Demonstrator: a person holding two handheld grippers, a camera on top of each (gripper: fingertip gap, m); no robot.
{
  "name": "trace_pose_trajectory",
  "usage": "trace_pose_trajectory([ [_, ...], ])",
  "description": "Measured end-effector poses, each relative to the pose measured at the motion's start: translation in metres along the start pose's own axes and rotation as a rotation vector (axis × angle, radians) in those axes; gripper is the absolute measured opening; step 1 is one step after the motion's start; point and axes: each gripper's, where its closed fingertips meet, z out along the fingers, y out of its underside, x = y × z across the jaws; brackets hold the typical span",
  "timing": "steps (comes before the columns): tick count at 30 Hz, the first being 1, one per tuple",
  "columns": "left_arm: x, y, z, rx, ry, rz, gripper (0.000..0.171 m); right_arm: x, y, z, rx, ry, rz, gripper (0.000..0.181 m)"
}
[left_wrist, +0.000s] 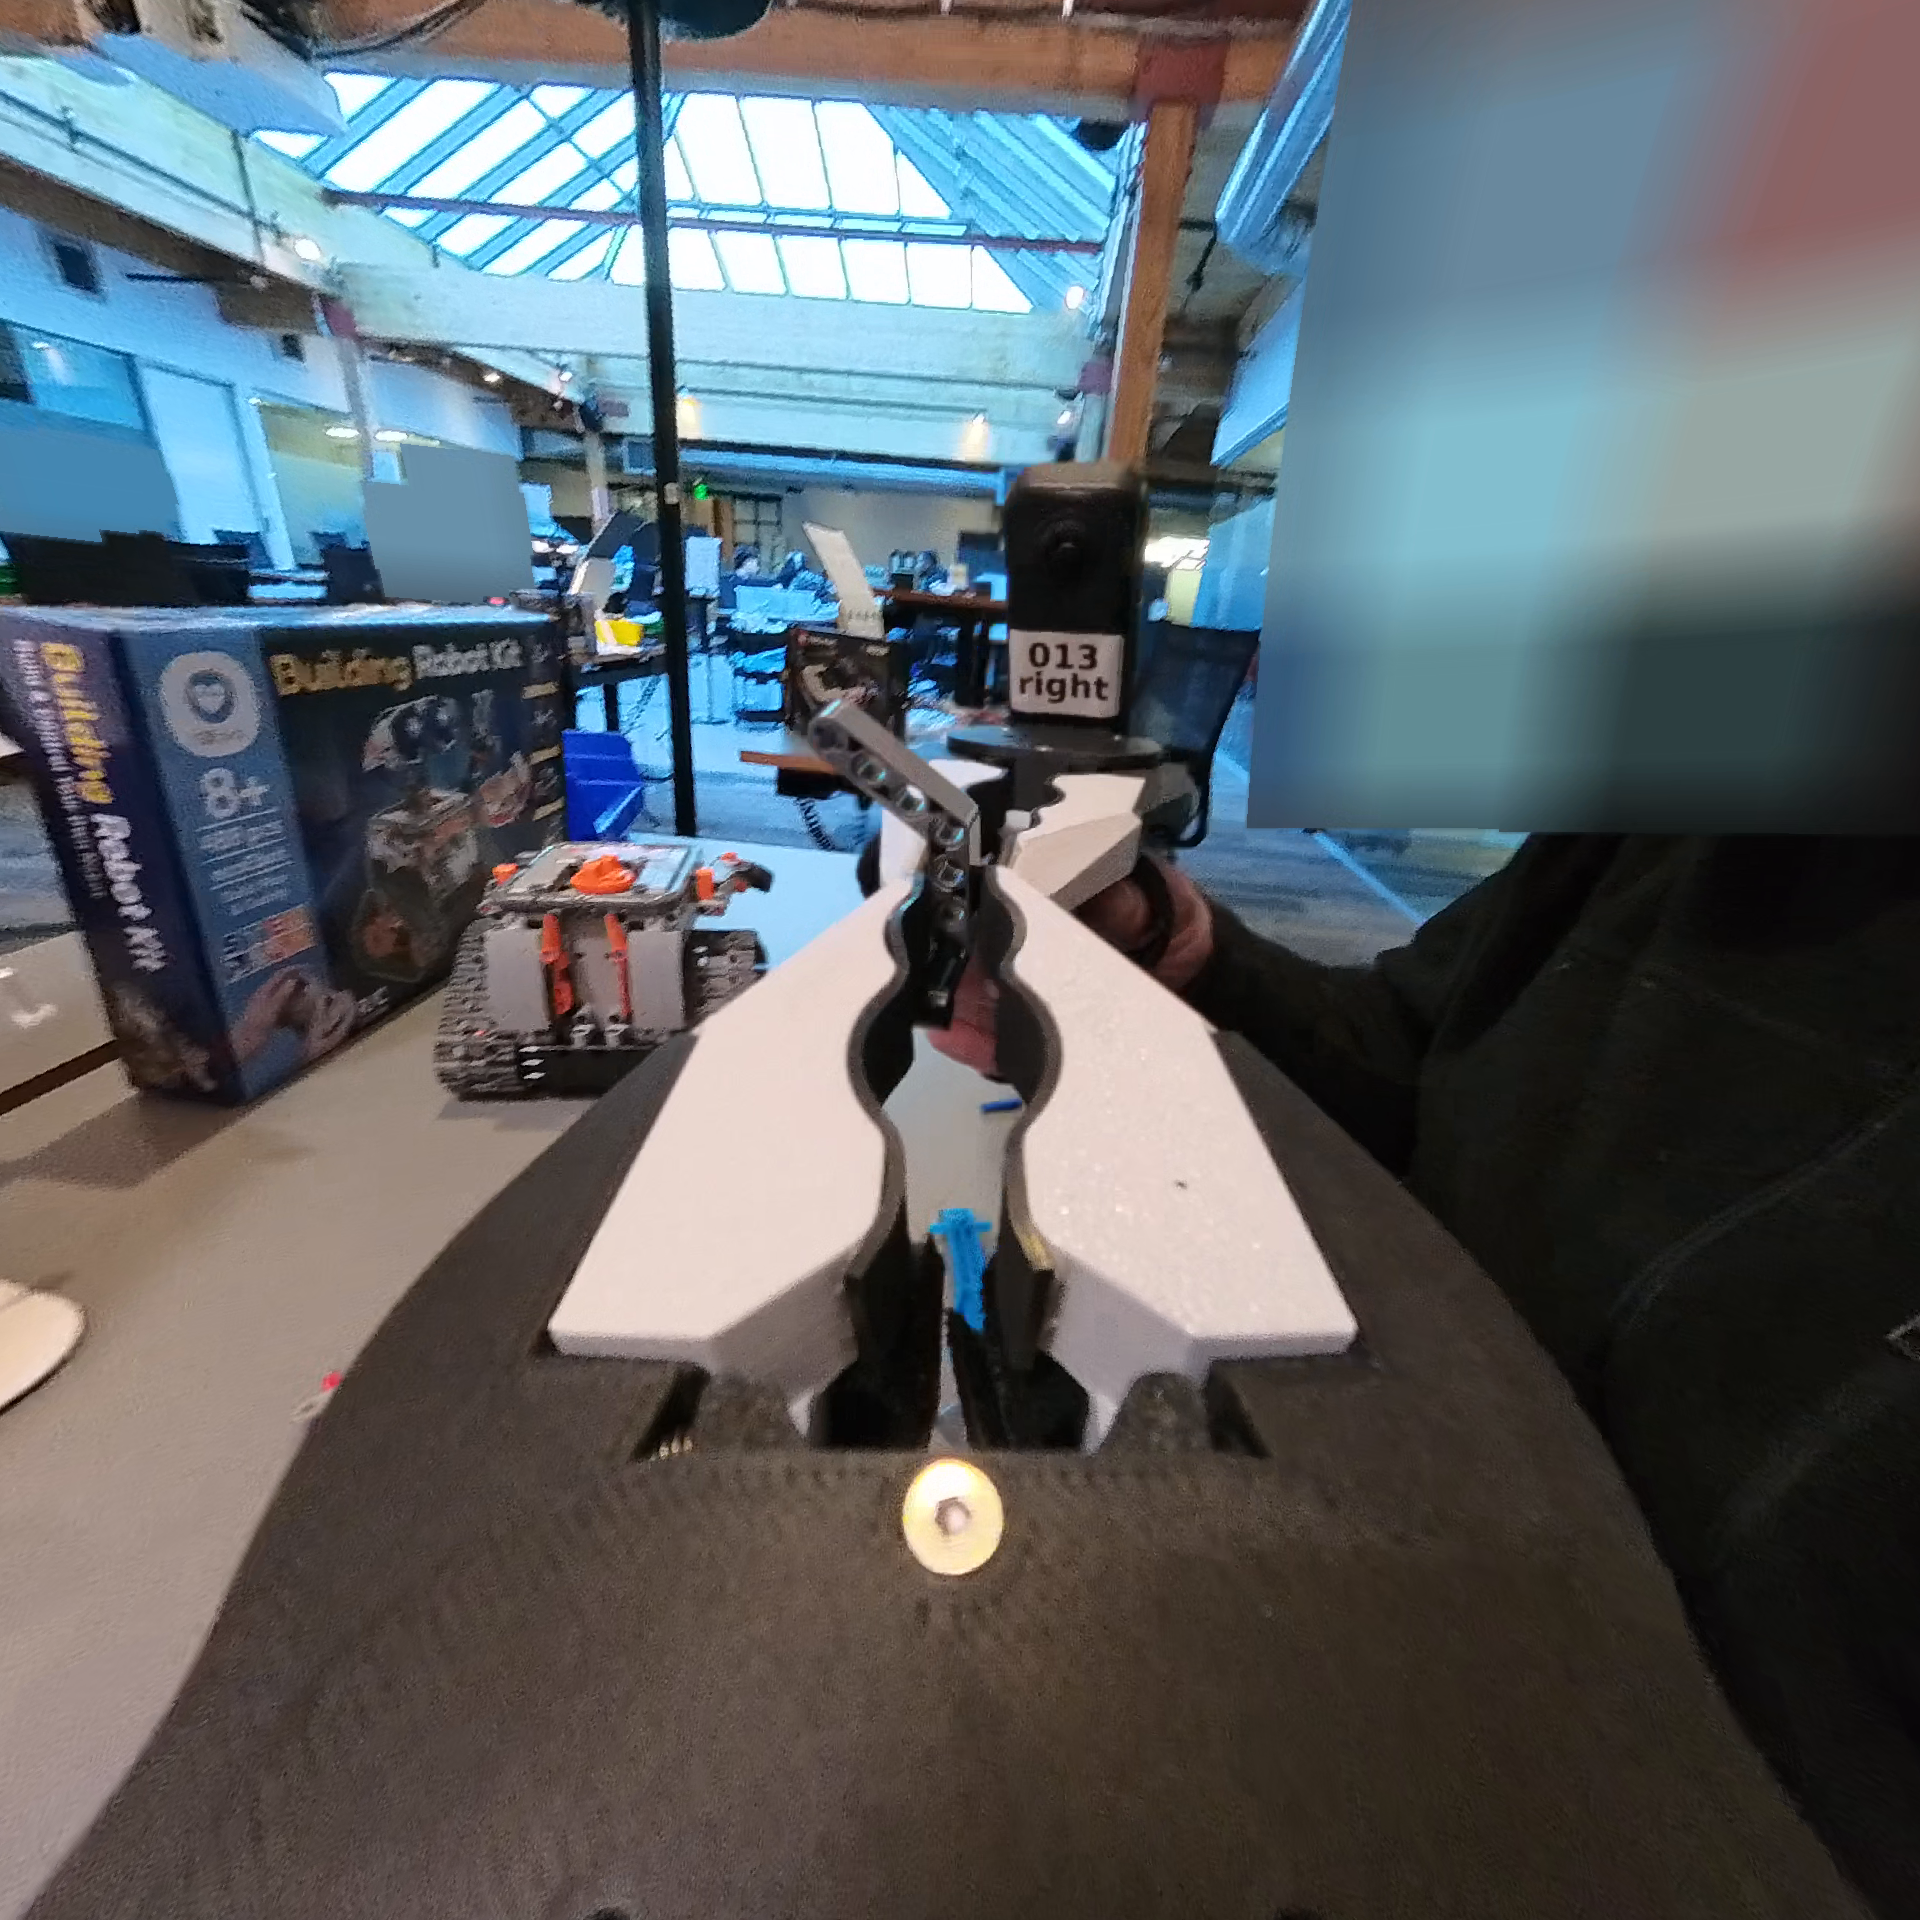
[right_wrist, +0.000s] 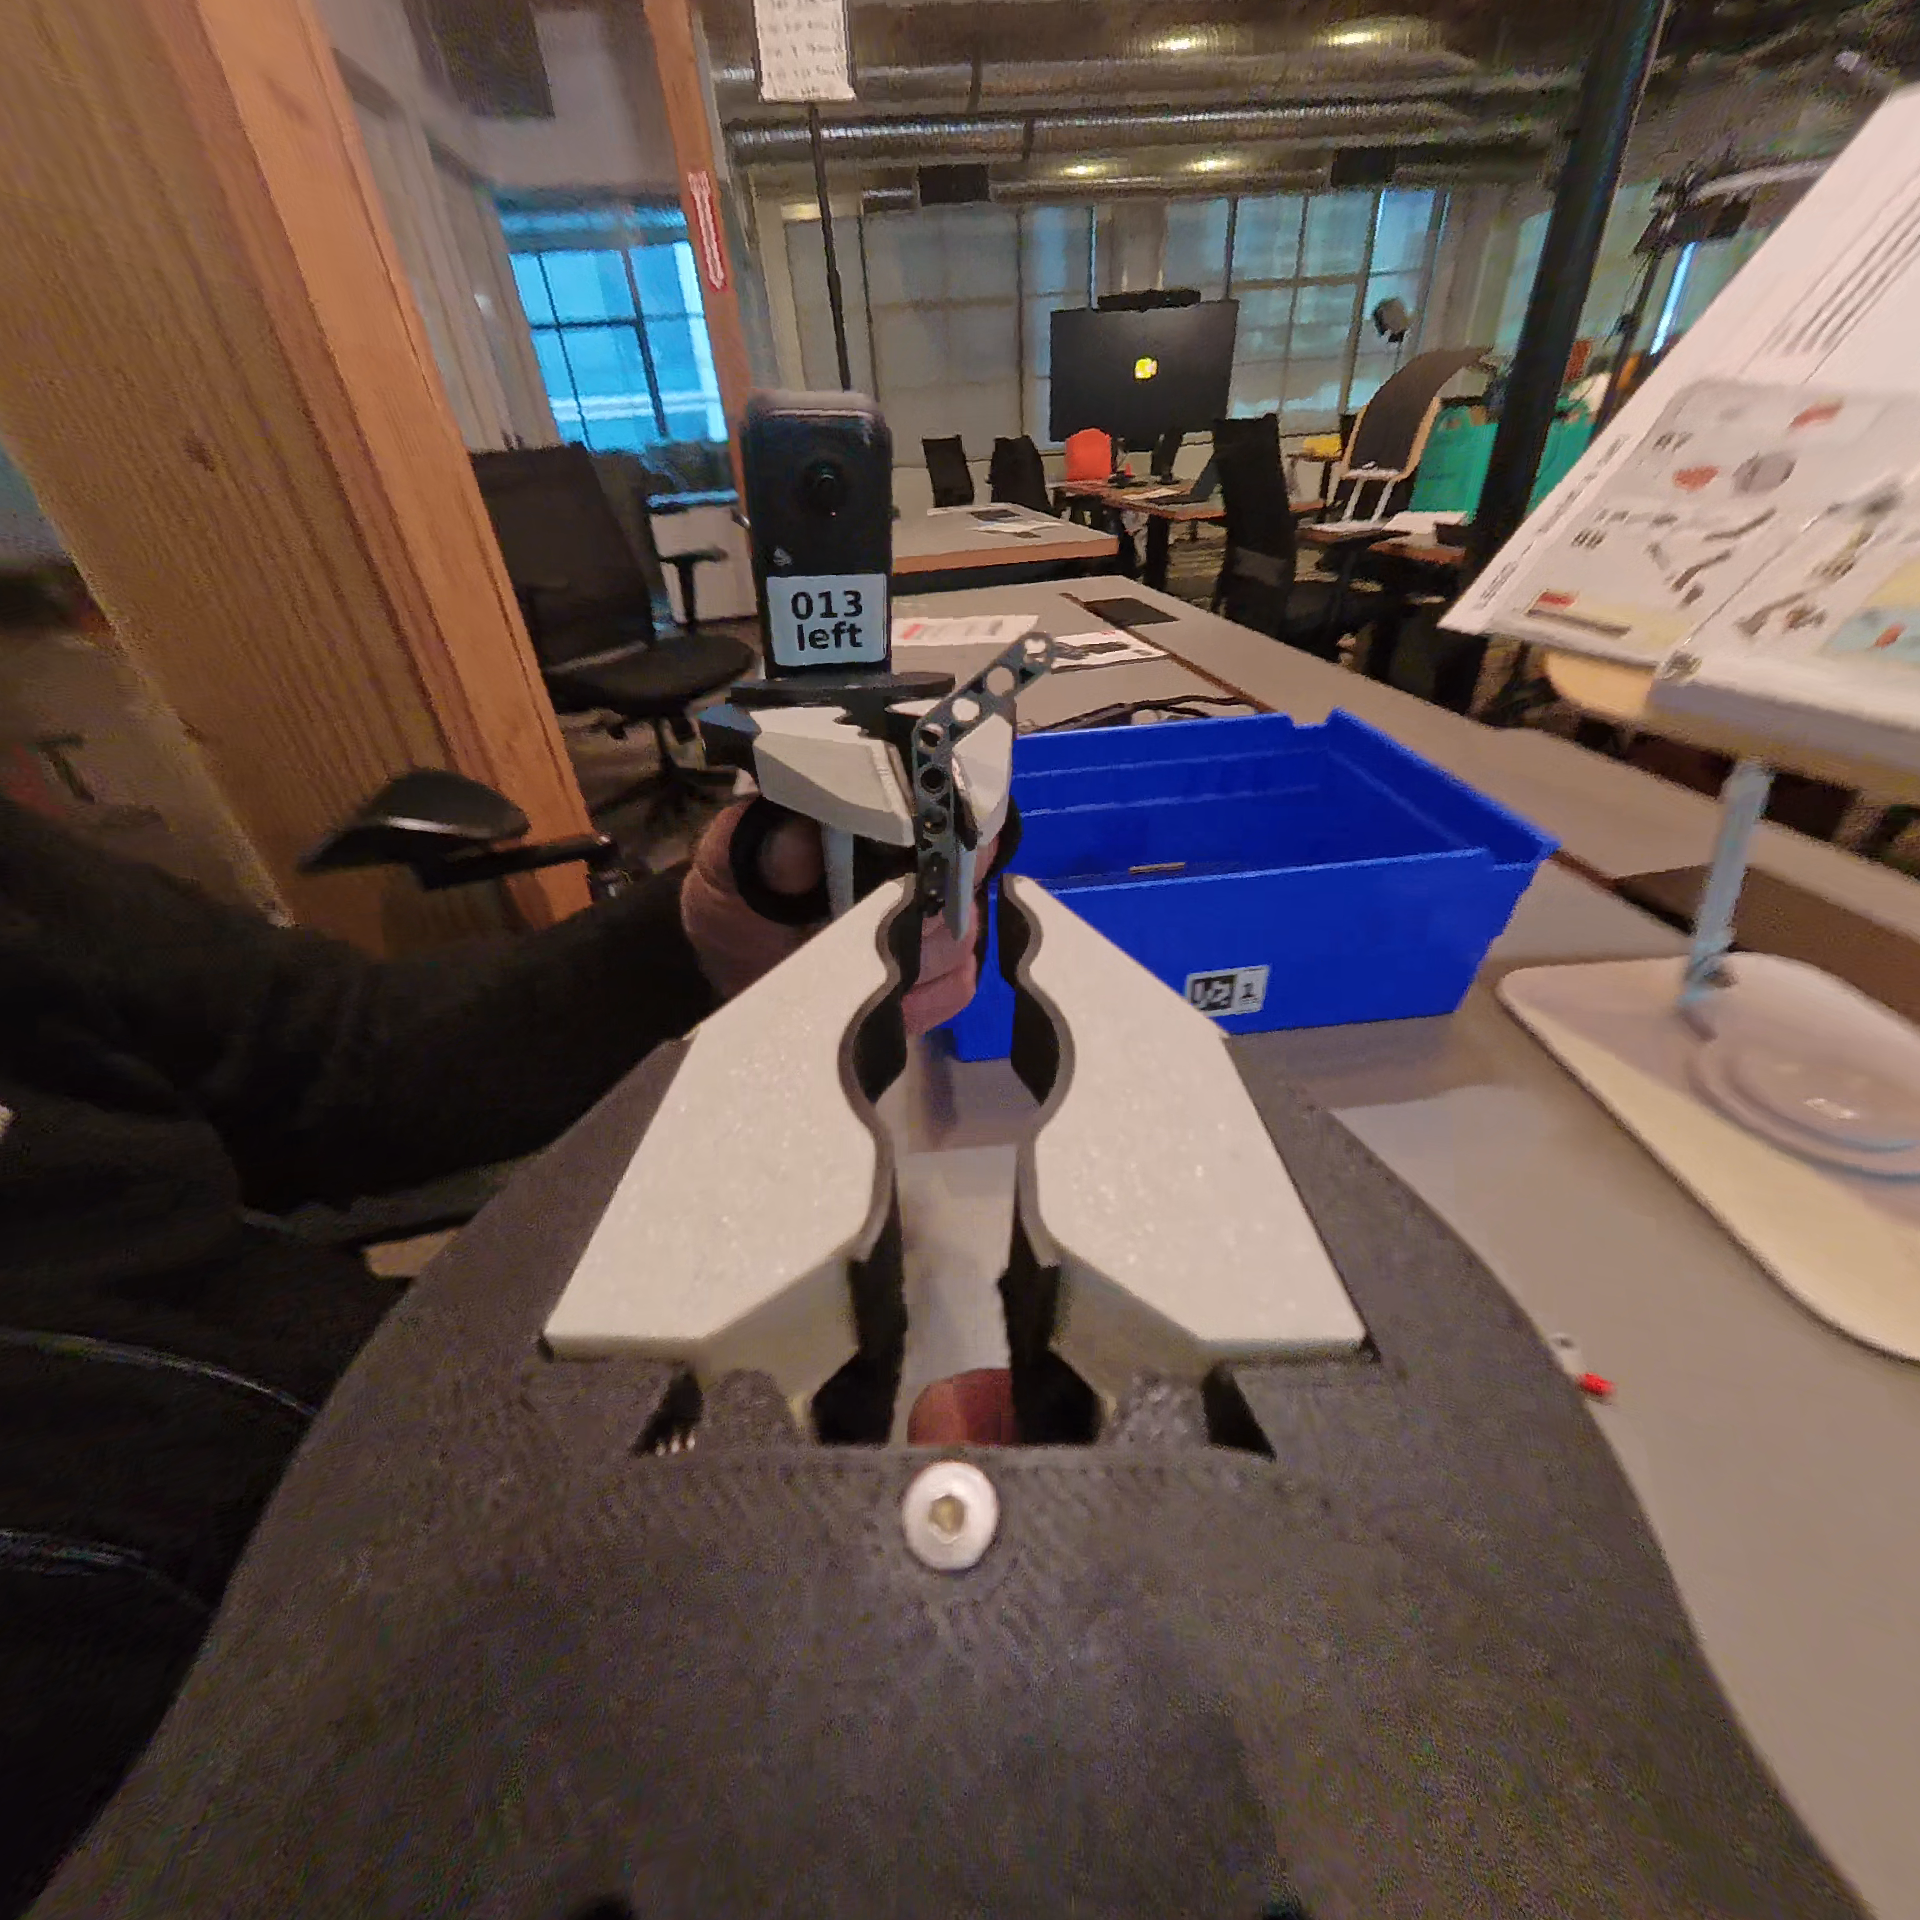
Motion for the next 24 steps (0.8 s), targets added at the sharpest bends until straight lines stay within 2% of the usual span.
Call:
trace_pose_trajectory([
  [4, 0.007, -0.002, 0.009, 0.05, 0.073, -0.06, 0.006, -0.002, -0.005, -0.011, -0.041, 0.058, -0.173, 0.015],
  [8, 0.01, -0.007, 0.013, 0.094, 0.122, -0.093, 0.006, -0.004, -0.008, -0.019, -0.067, 0.082, -0.26, 0.016],
  [18, 0.003, -0.008, 0.012, 0.136, 0.156, -0.163, 0.006, 0.003, -0.01, -0.036, -0.057, 0.097, -0.255, 0.017],
  [24, -0.002, 0.0, 0.011, 0.085, 0.082, -0.146, 0.006, 0.017, -0.001, -0.041, -0.12, 0.125, -0.231, 0.017],
])
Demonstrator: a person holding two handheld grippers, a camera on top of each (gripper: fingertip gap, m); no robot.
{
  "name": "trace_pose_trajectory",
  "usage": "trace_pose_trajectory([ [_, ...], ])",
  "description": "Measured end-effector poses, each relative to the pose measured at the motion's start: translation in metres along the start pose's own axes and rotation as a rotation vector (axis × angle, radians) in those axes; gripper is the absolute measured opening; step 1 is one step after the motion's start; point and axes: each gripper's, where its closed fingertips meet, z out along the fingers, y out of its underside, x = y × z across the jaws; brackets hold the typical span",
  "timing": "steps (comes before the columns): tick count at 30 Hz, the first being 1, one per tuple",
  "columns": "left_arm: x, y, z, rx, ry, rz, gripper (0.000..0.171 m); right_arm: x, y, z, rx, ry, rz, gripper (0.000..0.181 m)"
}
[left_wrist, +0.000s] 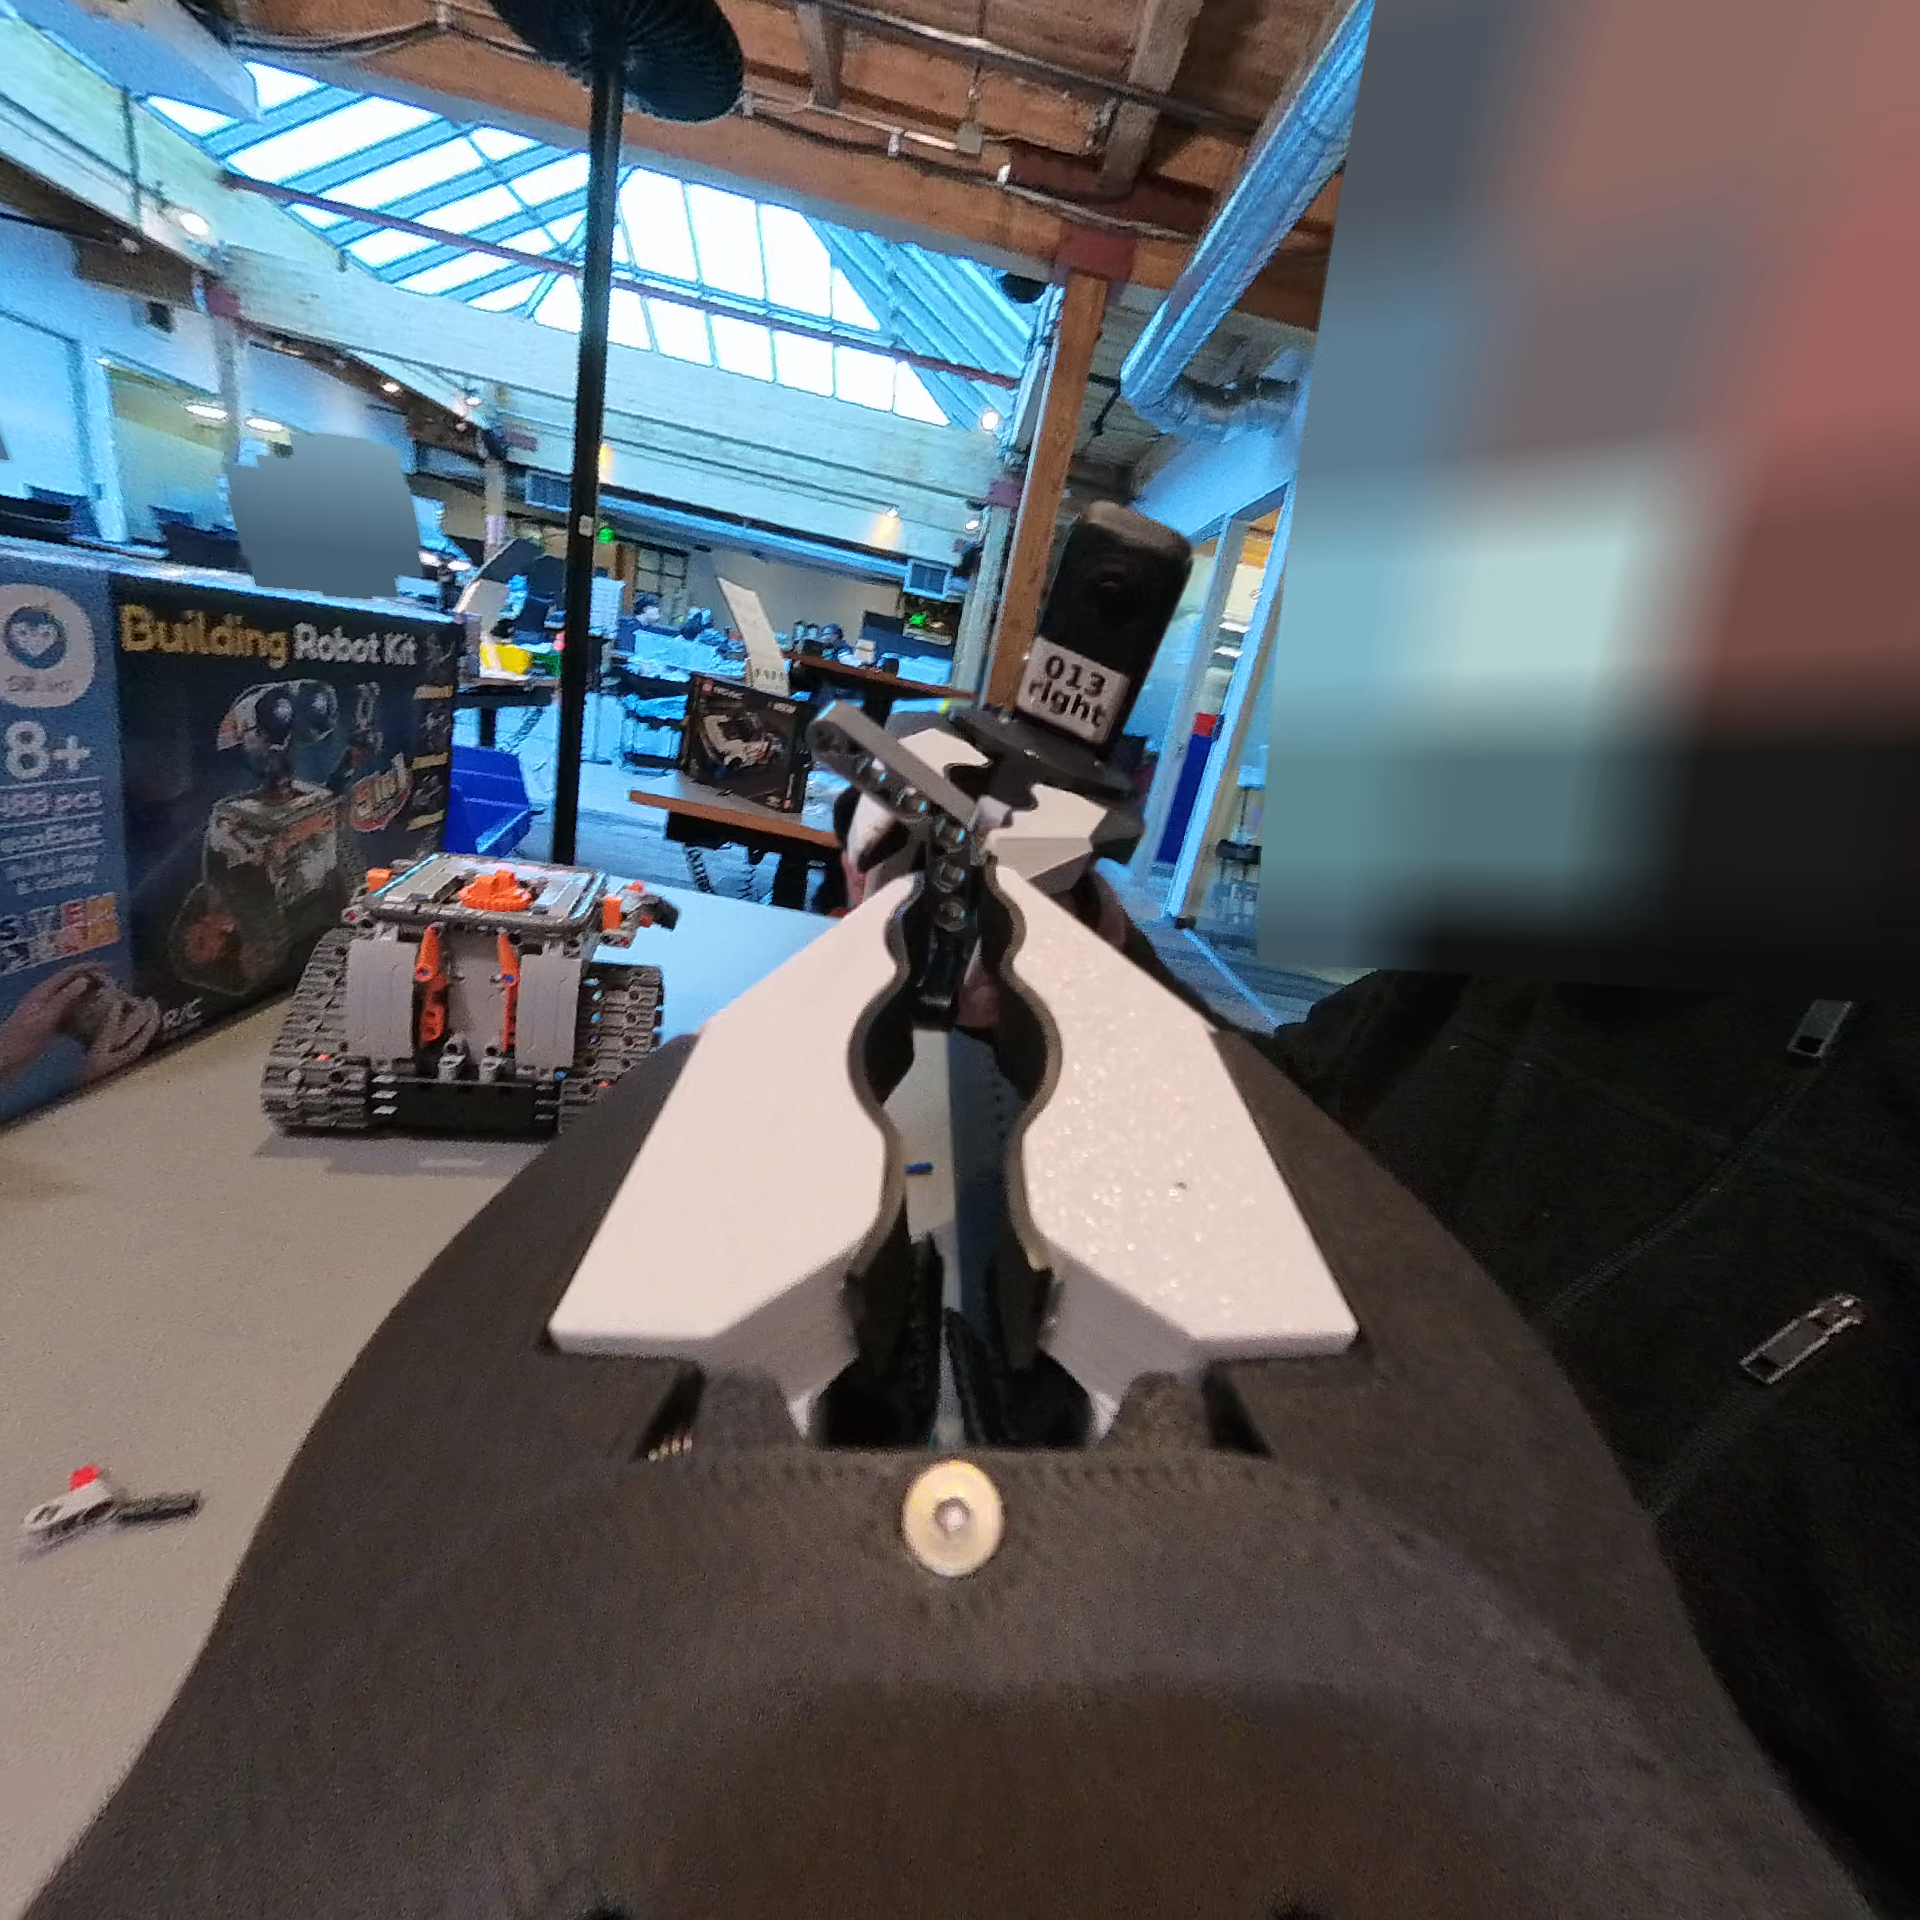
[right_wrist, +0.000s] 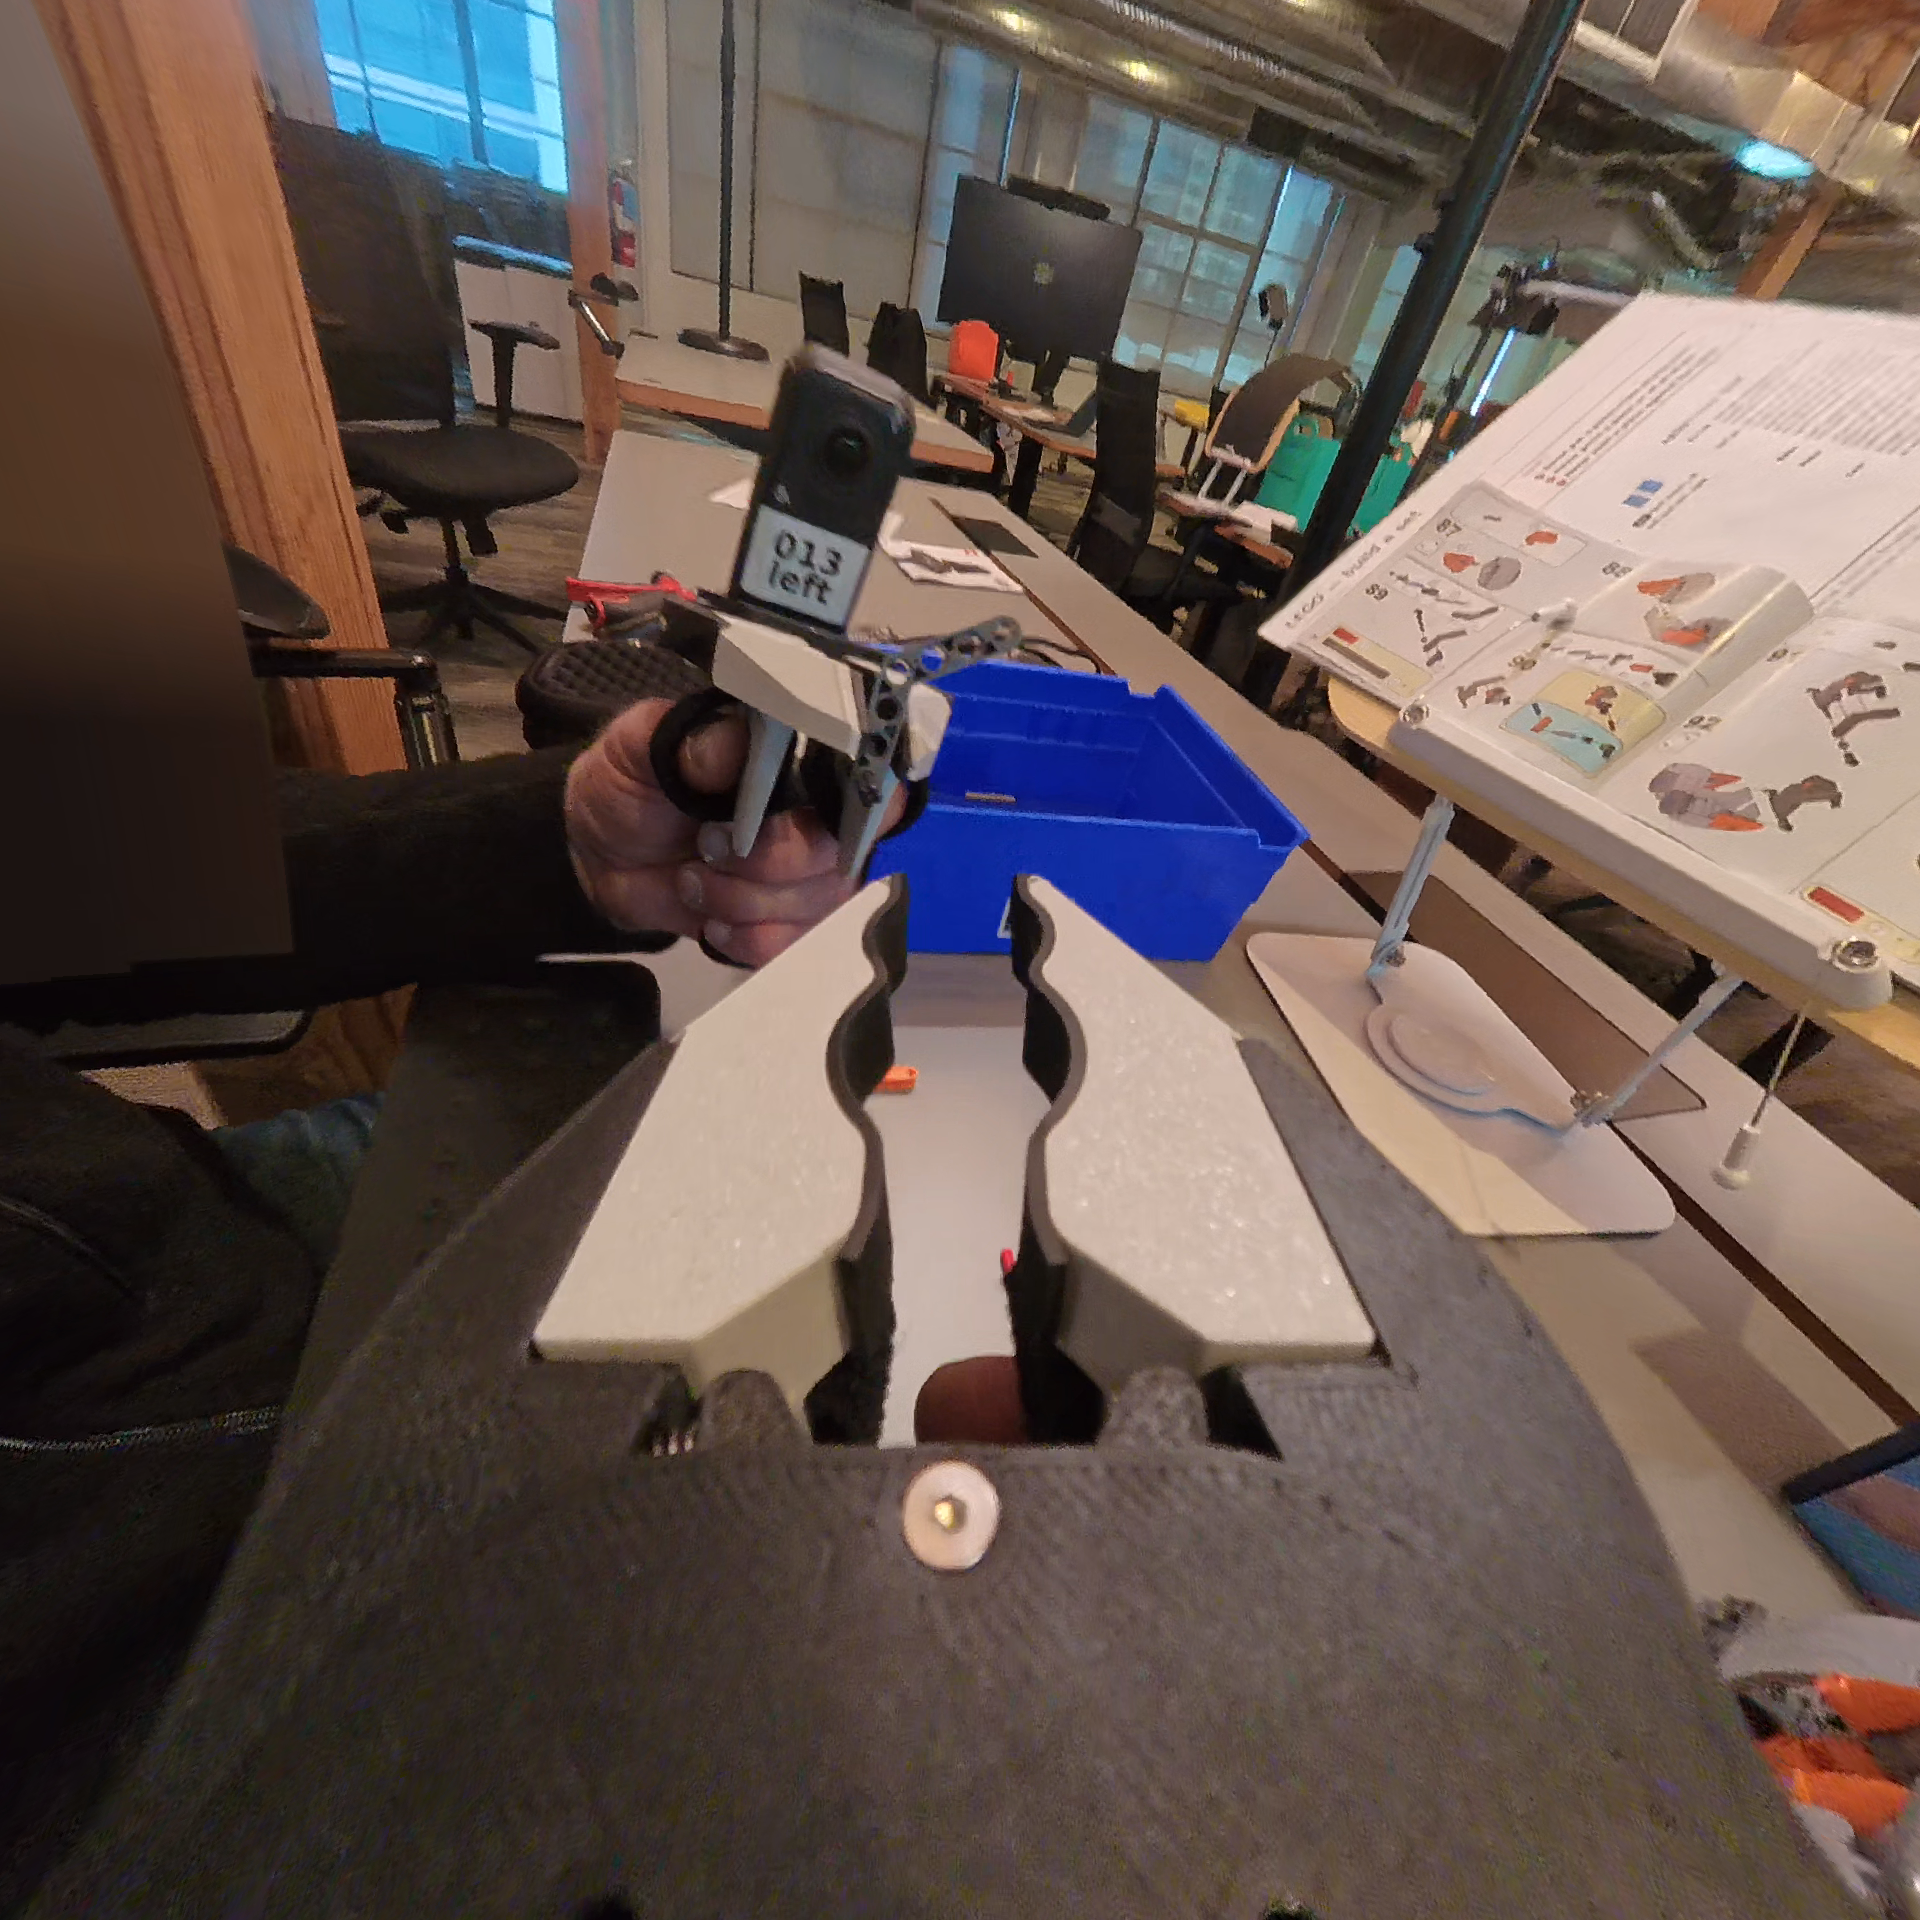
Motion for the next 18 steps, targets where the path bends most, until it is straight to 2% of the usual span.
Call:
trace_pose_trajectory([
  [3, -0.003, 0.009, -0.007, -0.069, -0.102, 0.041, 0.006, 0.009, 0.029, 0.006, -0.163, 0.015, 0.008, 0.016],
  [8, -0.002, 0.028, -0.025, -0.209, -0.286, 0.152, 0.006, -0.017, 0.104, 0.011, -0.547, -0.166, 0.033, 0.019],
  [12, 0.001, 0.046, -0.038, -0.282, -0.335, 0.161, 0.006, -0.045, 0.143, 0.018, -0.701, -0.259, -0.002, 0.018],
  [18, -0.001, 0.057, -0.05, -0.277, -0.345, 0.118, 0.006, -0.065, 0.183, 0.023, -0.86, -0.375, -0.061, 0.014],
])
